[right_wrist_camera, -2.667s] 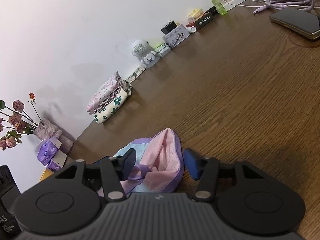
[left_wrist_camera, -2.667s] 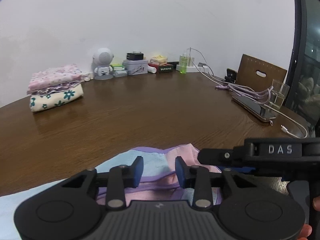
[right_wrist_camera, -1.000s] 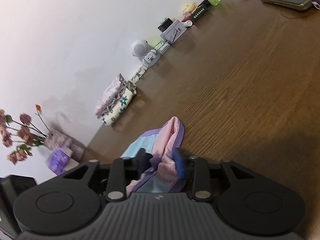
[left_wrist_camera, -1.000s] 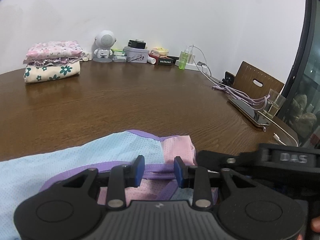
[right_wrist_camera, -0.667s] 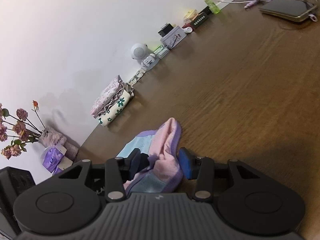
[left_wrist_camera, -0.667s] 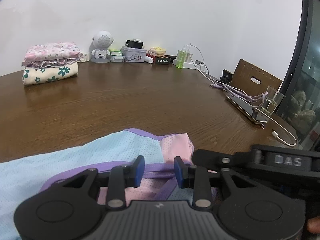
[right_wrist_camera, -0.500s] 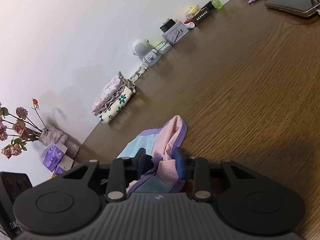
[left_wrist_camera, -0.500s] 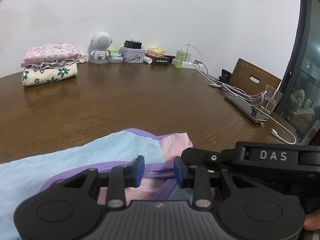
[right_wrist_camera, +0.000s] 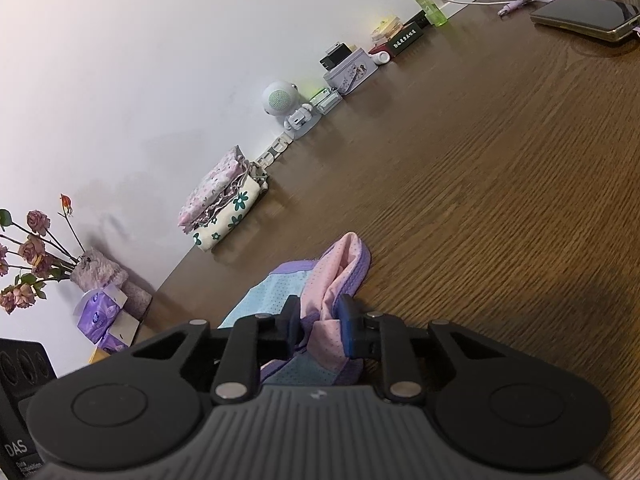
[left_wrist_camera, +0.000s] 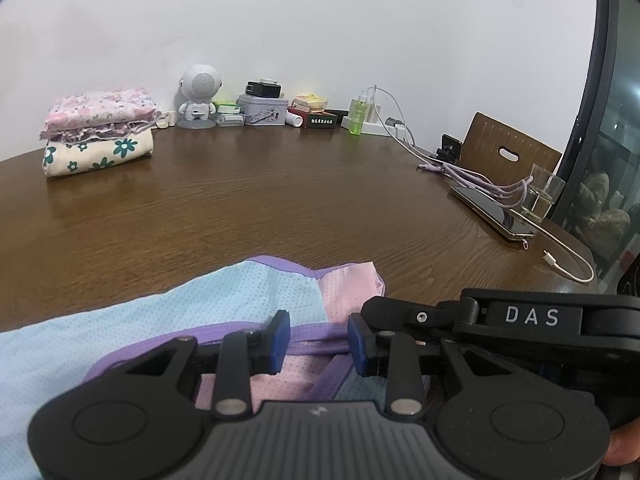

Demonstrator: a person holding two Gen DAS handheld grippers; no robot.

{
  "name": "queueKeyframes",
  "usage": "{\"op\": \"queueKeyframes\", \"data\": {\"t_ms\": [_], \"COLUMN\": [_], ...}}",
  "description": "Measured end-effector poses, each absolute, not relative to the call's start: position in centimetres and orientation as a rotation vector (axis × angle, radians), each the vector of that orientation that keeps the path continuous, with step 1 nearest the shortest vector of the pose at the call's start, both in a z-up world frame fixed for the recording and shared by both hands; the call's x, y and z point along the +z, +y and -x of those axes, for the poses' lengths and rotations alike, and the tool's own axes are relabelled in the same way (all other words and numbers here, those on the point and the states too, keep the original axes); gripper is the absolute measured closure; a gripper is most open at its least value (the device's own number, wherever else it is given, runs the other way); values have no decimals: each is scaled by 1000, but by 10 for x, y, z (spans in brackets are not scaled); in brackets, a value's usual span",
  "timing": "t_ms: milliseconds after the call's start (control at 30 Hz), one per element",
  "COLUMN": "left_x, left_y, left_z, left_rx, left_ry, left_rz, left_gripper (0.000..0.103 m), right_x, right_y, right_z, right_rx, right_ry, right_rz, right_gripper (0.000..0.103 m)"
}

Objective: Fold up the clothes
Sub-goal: 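Grasp the pink-trimmed garment end with the right tool, then lift the pink end with the right tool and fold it toward the left tool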

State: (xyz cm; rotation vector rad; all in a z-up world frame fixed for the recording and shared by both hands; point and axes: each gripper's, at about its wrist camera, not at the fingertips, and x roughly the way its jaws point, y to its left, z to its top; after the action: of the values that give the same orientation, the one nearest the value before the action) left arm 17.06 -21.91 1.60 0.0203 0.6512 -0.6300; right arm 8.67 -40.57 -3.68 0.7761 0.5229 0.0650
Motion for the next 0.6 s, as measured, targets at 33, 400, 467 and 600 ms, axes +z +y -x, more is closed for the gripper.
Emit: {"op": "queueKeyframes", "data": {"t_ms": [33,400,467,600], "left_x": [16,37,41,49], "left_y": [-219,-176,-165,-141], "left_z": [-170,-162,-160,-155], "left_rx": [-632,-578,-563,-522], "left_ry": [650,628,627,608], "left_rz": [-20,12,16,-4], "left_gripper": [73,72,72,71], "right_x": [-37,-27,-24,-16], "right_y": [-406,-399,-396,-390], "right_z": [-87,-90,-90,-88], "right_rx": [62,81,70,56], "right_ry": [526,539,542,538], "right_rz": [-779,-706,-678,-619], "right_gripper": [88,96,96,96]}}
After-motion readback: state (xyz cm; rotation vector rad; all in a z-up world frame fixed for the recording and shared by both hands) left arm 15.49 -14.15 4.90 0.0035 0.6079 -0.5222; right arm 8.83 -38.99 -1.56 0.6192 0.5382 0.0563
